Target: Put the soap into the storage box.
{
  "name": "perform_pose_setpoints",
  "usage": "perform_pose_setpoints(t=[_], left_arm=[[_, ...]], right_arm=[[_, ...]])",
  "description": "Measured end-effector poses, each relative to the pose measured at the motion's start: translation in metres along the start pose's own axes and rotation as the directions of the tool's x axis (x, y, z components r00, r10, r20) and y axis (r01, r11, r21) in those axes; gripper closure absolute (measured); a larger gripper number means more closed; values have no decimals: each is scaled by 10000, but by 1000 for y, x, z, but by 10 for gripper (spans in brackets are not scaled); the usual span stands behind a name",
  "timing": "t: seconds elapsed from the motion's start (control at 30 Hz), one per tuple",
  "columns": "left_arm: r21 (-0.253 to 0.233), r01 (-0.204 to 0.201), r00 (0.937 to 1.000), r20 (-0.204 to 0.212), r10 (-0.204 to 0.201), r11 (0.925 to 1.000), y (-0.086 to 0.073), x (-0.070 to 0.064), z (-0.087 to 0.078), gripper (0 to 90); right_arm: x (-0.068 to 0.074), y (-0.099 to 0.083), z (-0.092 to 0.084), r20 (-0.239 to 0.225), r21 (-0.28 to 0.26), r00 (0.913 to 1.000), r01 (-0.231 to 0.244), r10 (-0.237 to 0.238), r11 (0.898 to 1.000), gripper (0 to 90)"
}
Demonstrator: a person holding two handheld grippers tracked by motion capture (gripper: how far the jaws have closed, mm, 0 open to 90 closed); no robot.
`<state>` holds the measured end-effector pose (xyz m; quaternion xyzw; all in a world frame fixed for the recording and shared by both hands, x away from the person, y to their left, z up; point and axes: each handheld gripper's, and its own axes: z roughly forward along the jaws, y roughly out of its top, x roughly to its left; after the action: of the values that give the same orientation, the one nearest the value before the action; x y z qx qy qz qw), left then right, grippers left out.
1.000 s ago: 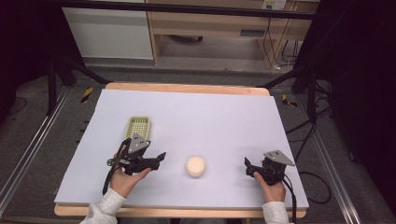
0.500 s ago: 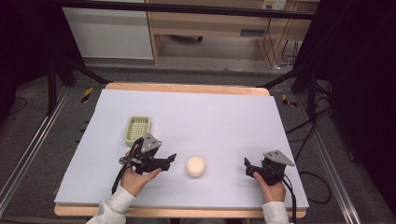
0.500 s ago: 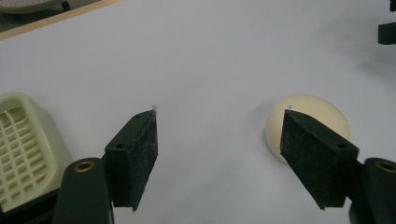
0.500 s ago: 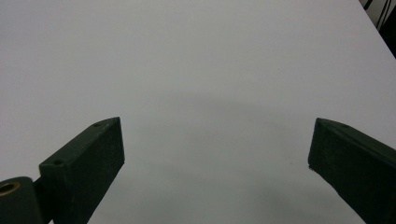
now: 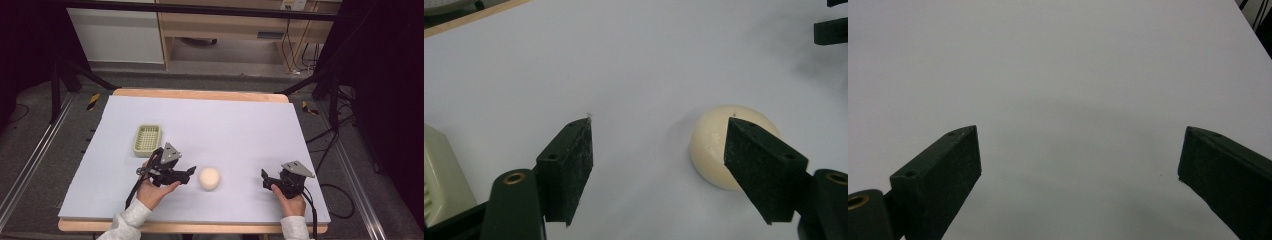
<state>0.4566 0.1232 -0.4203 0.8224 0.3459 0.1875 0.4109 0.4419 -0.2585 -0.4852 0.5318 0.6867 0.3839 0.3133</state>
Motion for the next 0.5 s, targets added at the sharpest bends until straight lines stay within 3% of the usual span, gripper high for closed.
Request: perform_pose_setpoints(t=[0.5], left_arm=[[243, -297, 9989, 379, 288, 9993, 5, -13, 13, 274]], right_arm=[[0, 0, 0, -24, 21, 10000, 15, -15, 10000, 40]])
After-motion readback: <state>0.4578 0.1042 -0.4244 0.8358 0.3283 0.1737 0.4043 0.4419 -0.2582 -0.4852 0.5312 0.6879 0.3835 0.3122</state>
